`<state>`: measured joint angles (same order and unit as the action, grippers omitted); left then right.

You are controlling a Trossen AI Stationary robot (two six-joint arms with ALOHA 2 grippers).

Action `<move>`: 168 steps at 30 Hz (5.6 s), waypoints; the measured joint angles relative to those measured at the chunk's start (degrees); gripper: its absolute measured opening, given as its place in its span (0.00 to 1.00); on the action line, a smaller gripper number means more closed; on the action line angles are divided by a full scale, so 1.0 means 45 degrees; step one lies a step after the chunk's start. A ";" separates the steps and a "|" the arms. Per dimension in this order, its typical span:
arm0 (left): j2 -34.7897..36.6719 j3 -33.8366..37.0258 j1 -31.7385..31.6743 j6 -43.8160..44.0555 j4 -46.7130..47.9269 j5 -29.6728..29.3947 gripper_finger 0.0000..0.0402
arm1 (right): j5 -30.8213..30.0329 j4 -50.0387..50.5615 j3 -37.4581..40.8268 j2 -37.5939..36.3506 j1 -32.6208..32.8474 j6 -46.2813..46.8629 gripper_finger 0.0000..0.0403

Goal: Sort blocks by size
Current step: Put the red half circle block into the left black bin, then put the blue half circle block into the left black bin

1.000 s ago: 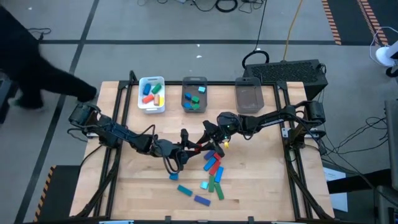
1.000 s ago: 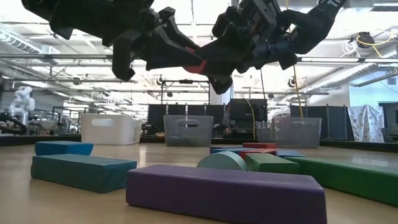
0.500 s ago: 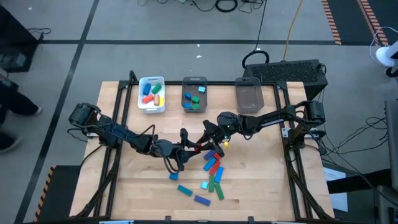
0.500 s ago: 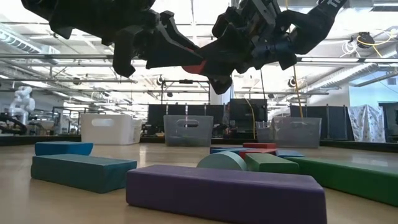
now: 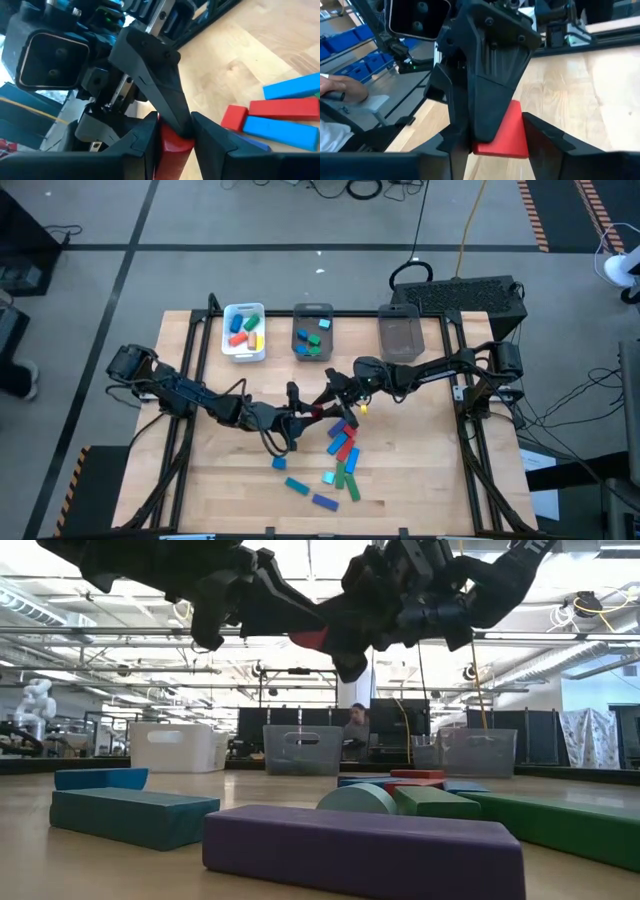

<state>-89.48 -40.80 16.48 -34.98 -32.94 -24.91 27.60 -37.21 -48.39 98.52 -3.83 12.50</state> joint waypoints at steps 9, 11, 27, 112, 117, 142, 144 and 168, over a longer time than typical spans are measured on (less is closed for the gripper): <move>0.0046 0.0000 -0.0041 -0.0058 0.0062 -0.0036 0.26 | 0.0088 -0.0097 -0.0017 0.0000 -0.0064 0.0046 0.42; 0.0063 0.0000 -0.0055 -0.0066 0.0055 -0.0071 0.26 | 0.0043 -0.0147 -0.0017 0.0000 -0.0069 0.0055 0.42; 0.0055 -0.0087 -0.0105 0.0002 0.0339 -0.0743 0.25 | -0.1579 0.1686 -0.0017 -0.0842 -0.0122 -0.0028 0.62; -0.0746 -0.4197 -1.0518 0.5741 0.7267 0.6154 0.30 | -0.6072 0.2853 0.4194 -0.5712 -0.0087 0.0088 0.62; 0.0388 -0.4197 -0.9888 0.5688 0.9369 0.6158 0.27 | -0.5009 0.0658 0.4199 -0.3980 -0.0050 -0.0066 0.62; 0.1328 -0.3849 -0.1432 1.0906 1.7081 0.2706 0.27 | -0.3481 0.1423 -0.2238 0.3397 0.2264 -0.0876 0.62; 0.1328 -0.3640 -0.0793 1.1720 1.7115 0.2433 0.27 | -0.3485 0.1438 -0.2679 0.3835 0.2422 -0.0908 0.62; 0.1274 -0.1860 0.3540 1.8049 1.6218 0.1706 0.27 | -0.4188 0.2913 -0.7496 0.7684 0.3606 -0.1050 0.62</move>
<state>-83.75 -49.17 32.41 46.24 40.03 -17.23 8.75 -24.10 -82.12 133.10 12.40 7.78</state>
